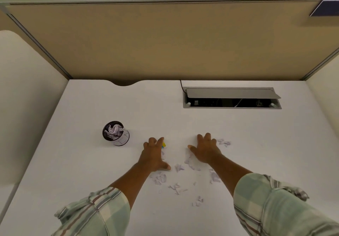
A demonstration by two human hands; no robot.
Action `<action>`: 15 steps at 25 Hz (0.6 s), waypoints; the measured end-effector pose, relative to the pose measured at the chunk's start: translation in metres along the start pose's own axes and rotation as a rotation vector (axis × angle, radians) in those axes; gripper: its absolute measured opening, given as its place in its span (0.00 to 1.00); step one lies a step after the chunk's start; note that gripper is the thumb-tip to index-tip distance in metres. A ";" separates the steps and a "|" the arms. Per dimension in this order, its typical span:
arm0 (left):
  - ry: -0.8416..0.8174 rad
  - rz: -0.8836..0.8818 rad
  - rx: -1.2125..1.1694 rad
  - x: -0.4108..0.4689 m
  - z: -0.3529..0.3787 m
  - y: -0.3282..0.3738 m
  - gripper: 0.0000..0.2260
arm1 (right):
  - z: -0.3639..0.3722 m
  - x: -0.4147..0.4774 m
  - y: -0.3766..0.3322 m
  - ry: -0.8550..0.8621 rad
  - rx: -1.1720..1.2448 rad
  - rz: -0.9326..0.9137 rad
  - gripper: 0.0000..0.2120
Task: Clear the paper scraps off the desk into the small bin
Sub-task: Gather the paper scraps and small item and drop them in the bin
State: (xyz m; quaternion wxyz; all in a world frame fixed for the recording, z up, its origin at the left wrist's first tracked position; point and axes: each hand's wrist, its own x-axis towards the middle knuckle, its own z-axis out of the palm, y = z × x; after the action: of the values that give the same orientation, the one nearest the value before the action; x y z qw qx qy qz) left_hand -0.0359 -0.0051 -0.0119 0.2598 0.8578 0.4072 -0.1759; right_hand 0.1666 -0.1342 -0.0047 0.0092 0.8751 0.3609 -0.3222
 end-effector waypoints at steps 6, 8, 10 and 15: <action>-0.032 0.114 0.113 -0.009 0.005 -0.012 0.49 | 0.037 -0.031 -0.054 -0.087 -0.156 -0.211 0.41; -0.030 0.131 0.054 -0.014 0.010 -0.019 0.39 | 0.050 -0.044 -0.064 -0.086 -0.197 -0.256 0.37; 0.000 0.134 -0.031 -0.019 0.017 -0.024 0.28 | 0.059 -0.054 -0.071 -0.043 -0.213 -0.288 0.26; 0.095 0.065 -0.197 -0.031 0.026 -0.021 0.06 | 0.066 -0.068 -0.075 0.031 -0.143 -0.305 0.12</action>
State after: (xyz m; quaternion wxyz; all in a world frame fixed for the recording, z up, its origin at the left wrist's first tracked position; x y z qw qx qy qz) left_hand -0.0738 -0.0281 -0.0238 0.3288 0.8482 0.4064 -0.0855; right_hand 0.0460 -0.1375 -0.0017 0.0167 0.8121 0.5118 -0.2798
